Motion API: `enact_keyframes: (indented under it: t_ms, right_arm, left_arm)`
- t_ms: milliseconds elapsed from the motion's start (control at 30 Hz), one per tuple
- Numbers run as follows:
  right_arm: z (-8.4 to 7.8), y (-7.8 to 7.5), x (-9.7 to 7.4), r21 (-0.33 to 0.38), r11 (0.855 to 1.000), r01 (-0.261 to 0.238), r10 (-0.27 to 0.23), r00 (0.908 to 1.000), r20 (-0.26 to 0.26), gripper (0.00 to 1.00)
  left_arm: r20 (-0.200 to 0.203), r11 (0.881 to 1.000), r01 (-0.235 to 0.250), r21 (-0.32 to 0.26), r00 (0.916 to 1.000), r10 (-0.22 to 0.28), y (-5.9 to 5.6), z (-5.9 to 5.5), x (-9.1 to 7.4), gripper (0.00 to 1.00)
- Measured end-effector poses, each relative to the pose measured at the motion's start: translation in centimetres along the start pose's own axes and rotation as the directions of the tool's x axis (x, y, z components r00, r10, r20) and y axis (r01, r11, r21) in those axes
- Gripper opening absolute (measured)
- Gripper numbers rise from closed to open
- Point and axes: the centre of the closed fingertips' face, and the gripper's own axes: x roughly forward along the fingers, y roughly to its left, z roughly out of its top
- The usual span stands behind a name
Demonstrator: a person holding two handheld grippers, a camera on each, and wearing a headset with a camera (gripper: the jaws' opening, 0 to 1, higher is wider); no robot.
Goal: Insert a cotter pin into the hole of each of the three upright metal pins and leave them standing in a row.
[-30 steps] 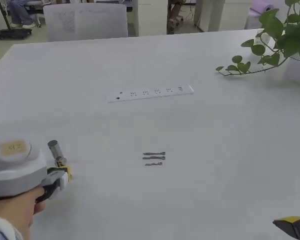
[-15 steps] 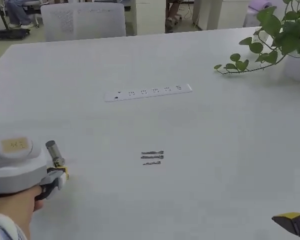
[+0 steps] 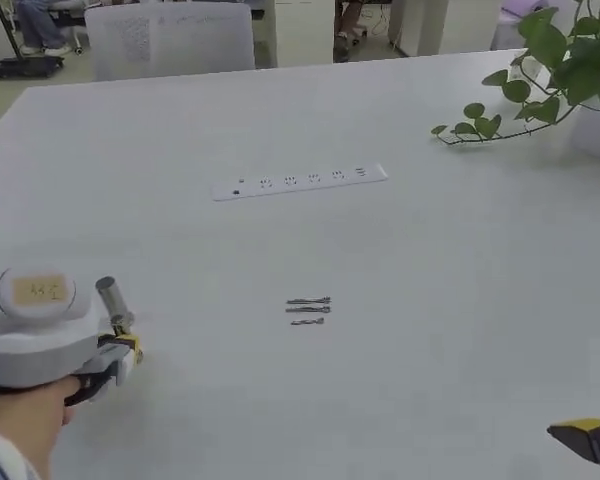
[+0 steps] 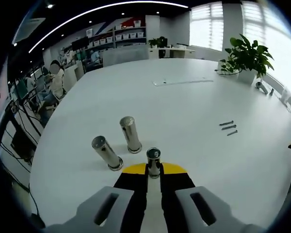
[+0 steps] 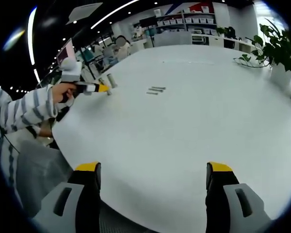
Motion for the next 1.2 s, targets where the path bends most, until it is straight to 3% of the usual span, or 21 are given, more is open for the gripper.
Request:
enact_keyframes:
  t_ms: [67, 200, 300, 367, 467, 567, 667, 767, 800, 867, 900, 1000, 1033, 1100, 1200]
  right_arm:
    - [0.0, 0.0, 0.0, -0.003, 1.000, -0.001, 0.001, 1.0000, -0.001, 0.91]
    - [0.0, 0.0, 0.0, -0.008, 1.000, -0.004, 0.003, 1.0000, -0.004, 0.91]
    - [0.0, 0.1, -0.1, -0.011, 1.000, -0.007, 0.007, 1.0000, -0.004, 0.91]
    - [0.0, 0.2, -0.1, -0.015, 1.000, -0.009, 0.009, 1.0000, -0.005, 0.91]
    - [0.0, 0.4, -0.1, -0.022, 1.000, -0.015, 0.015, 0.9999, -0.007, 0.91]
    - [0.0, 0.5, -0.2, -0.025, 0.999, -0.019, 0.019, 0.9998, -0.009, 0.91]
    - [0.0, 0.6, -0.1, -0.030, 0.999, -0.023, 0.023, 0.9997, -0.012, 0.91]
    - [0.0, 0.7, -0.1, -0.035, 0.999, -0.027, 0.026, 0.9996, -0.014, 0.91]
    - [0.0, 0.8, -0.1, -0.038, 0.999, -0.028, 0.028, 0.9995, -0.015, 0.91]
    - [0.0, 0.8, -0.1, -0.041, 0.999, -0.029, 0.028, 0.9995, -0.017, 0.91]
    - [0.0, 0.8, -0.1, -0.041, 0.999, -0.029, 0.028, 0.9995, -0.017, 0.91]
    - [-0.1, 0.8, -0.1, -0.043, 0.999, -0.032, 0.031, 0.9994, -0.017, 0.91]
    - [-0.1, 0.9, -0.1, -0.044, 0.999, -0.032, 0.032, 0.9993, -0.018, 0.91]
    - [-0.1, 0.9, -0.1, -0.045, 0.998, -0.033, 0.032, 0.9993, -0.018, 0.91]
    - [0.0, 1.1, -0.1, -0.047, 0.998, -0.035, 0.034, 0.9993, -0.014, 0.91]
  left_arm:
    - [0.007, 1.000, 0.017, -0.004, 0.9998, -0.017, -0.2, 0.2, -0.2, 0.07]
    - [0.011, 0.997, 0.051, 0.059, 0.9986, -0.052, -0.8, 0.5, -0.9, 0.07]
    - [0.012, 0.994, 0.106, 0.039, 0.9942, -0.107, -1.5, 0.6, -1.6, 0.07]
    - [0.016, 0.991, 0.117, 0.060, 0.9929, -0.118, -1.5, 0.8, -2.1, 0.07]
    - [0.021, 0.982, 0.170, 0.076, 0.9849, -0.172, -2.0, 1.0, -2.9, 0.07]
    - [-0.008, 0.974, 0.200, 0.108, 0.9797, -0.200, -2.2, 0.7, -3.6, 0.07]
    - [-0.005, 0.963, 0.230, 0.144, 0.9729, -0.231, -2.5, 0.8, -4.2, 0.07]
    - [-0.013, 0.939, 0.285, 0.192, 0.9574, -0.288, -3.3, 0.7, -4.9, 0.07]
    - [-0.022, 0.922, 0.310, 0.234, 0.9492, -0.314, -3.6, 0.7, -5.3, 0.07]
    - [-0.035, 0.898, 0.339, 0.280, 0.9385, -0.343, -4.1, 0.5, -5.8, 0.07]
    - [-0.038, 0.894, 0.345, 0.285, 0.9364, -0.349, -4.1, 0.5, -5.9, 0.07]
    - [-0.051, 0.854, 0.394, 0.341, 0.9144, -0.402, -5.0, 0.3, -6.6, 0.07]
    - [-0.056, 0.844, 0.408, 0.347, 0.9079, -0.415, -5.2, 0.2, -6.8, 0.07]
    - [-0.045, 0.834, 0.458, 0.309, 0.8827, -0.468, -6.1, 0.2, -7.2, 0.07]
    - [-0.067, 0.791, 0.492, 0.364, 0.8606, -0.505, -6.7, -0.1, -7.7, 0.07]
